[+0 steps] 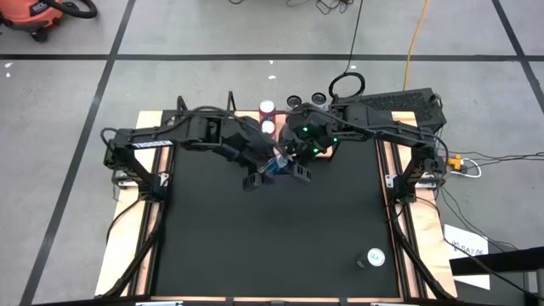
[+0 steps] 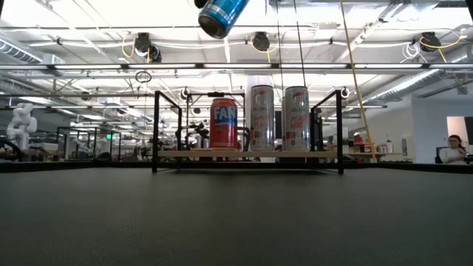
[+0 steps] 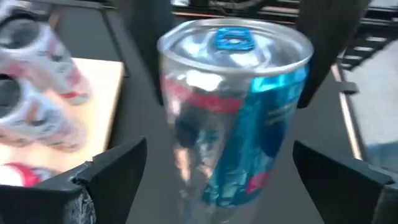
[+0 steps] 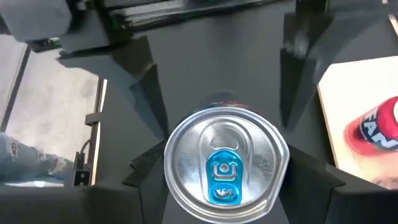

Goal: Place canned beverage on shelf
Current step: Put the top blue soda can on the shelf

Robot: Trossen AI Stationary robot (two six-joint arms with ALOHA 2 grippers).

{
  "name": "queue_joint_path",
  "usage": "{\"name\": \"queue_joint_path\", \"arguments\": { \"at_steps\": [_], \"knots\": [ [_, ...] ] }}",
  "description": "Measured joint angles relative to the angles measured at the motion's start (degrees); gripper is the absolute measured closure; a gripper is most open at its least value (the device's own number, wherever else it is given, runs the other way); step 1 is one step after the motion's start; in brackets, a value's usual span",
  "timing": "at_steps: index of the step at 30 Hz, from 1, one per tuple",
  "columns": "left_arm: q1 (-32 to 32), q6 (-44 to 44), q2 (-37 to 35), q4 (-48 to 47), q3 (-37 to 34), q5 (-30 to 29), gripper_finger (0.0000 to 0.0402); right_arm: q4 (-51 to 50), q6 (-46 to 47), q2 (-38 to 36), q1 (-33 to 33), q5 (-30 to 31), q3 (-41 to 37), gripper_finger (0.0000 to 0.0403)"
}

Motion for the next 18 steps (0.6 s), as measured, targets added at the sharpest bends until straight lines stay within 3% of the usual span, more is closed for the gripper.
{"name": "queue_joint_path", "arguments": {
  "at_steps": [9,18],
  "knots": [
    [0.31,-0.22,0.91,4.39,0.00,2.85,0.0018,-0.40,-2.04,0.04,-0.02,0.11,0.00,0.0177],
    [3.05,-1.29,0.91,5.07,0.00,3.09,0.0147,-1.40,-3.66,0.03,-0.13,0.50,-0.02,0.0177]
  ]
}}
